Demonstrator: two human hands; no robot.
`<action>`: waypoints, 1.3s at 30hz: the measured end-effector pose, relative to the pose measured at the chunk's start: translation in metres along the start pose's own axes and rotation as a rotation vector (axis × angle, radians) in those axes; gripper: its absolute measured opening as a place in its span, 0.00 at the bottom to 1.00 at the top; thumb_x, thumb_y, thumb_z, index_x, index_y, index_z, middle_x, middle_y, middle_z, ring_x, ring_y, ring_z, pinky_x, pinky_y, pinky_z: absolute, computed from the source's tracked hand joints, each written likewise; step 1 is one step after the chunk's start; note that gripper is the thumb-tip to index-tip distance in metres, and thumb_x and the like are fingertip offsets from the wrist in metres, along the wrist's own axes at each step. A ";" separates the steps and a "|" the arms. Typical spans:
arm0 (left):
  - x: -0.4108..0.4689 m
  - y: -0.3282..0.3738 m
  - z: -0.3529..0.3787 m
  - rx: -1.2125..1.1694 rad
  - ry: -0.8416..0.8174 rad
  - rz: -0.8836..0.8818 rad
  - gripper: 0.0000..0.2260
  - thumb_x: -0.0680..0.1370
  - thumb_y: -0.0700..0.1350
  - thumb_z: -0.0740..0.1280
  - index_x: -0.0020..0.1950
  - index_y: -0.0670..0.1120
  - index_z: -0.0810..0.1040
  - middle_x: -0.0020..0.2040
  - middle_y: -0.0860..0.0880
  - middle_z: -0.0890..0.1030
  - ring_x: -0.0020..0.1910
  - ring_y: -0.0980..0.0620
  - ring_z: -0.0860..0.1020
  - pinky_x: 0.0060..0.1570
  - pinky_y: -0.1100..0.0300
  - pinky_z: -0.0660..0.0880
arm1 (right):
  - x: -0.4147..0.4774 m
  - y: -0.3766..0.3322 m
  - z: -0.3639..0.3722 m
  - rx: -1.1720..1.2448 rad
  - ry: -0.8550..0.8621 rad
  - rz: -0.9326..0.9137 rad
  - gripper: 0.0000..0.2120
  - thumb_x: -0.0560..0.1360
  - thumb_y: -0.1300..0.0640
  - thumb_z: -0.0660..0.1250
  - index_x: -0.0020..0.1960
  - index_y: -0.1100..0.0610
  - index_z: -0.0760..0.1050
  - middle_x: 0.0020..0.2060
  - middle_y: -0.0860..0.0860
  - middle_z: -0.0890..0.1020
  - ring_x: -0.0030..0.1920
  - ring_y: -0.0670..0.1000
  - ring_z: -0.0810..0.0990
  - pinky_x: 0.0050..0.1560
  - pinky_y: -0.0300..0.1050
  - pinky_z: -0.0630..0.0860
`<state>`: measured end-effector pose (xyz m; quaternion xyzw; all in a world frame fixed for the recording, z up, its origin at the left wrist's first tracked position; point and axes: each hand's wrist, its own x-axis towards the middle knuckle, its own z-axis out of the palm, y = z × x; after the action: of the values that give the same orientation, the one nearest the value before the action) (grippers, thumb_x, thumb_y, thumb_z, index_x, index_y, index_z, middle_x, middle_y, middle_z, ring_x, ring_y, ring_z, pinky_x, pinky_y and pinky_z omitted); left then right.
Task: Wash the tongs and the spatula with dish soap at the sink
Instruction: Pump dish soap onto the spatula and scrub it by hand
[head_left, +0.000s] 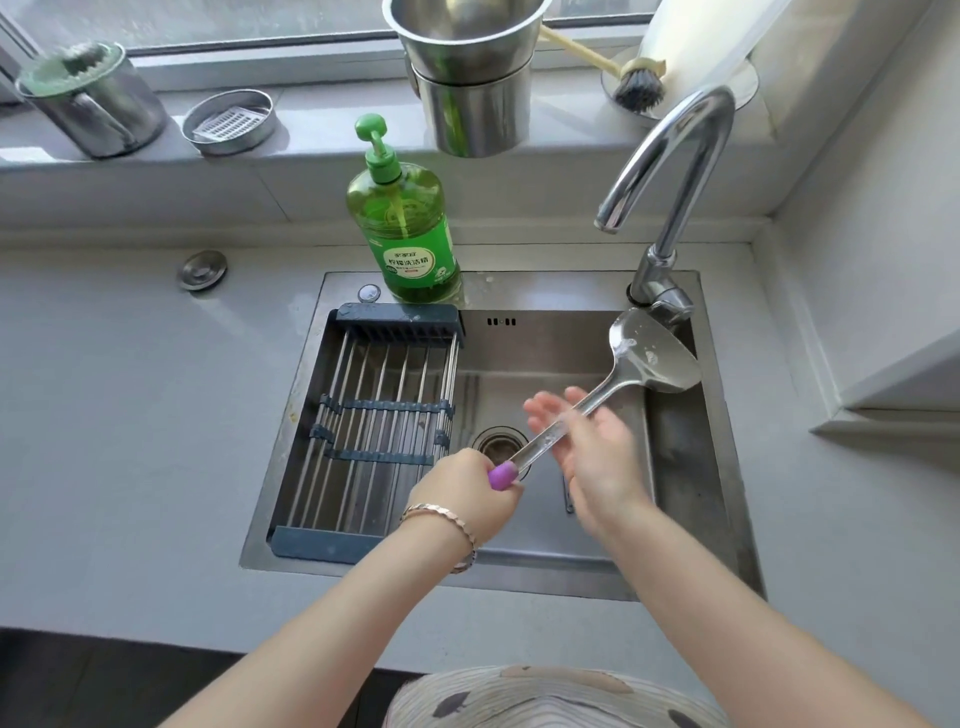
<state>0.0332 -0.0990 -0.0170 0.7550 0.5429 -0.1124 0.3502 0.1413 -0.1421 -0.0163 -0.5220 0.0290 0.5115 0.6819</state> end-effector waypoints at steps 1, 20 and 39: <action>0.000 0.002 0.001 -0.020 0.006 0.010 0.18 0.76 0.51 0.62 0.28 0.47 0.65 0.26 0.51 0.69 0.32 0.46 0.71 0.31 0.61 0.66 | -0.008 0.010 0.001 -0.096 -0.067 0.030 0.13 0.76 0.74 0.55 0.52 0.59 0.68 0.43 0.55 0.81 0.41 0.48 0.82 0.41 0.35 0.80; 0.001 0.005 -0.003 0.036 0.015 0.037 0.15 0.76 0.50 0.61 0.29 0.48 0.66 0.28 0.51 0.70 0.31 0.48 0.72 0.33 0.61 0.69 | -0.008 0.002 -0.013 -0.054 -0.226 0.211 0.16 0.70 0.79 0.61 0.50 0.63 0.74 0.38 0.53 0.85 0.38 0.47 0.85 0.40 0.37 0.81; -0.008 0.000 -0.005 0.142 0.000 0.001 0.15 0.78 0.53 0.58 0.33 0.48 0.67 0.32 0.50 0.72 0.36 0.46 0.75 0.39 0.59 0.72 | 0.031 -0.027 -0.036 0.187 0.085 -0.015 0.07 0.78 0.67 0.59 0.43 0.64 0.74 0.28 0.52 0.84 0.30 0.46 0.84 0.33 0.37 0.80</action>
<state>0.0288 -0.1019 -0.0092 0.7783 0.5331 -0.1505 0.2957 0.1932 -0.1467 -0.0319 -0.4776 0.1019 0.4787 0.7297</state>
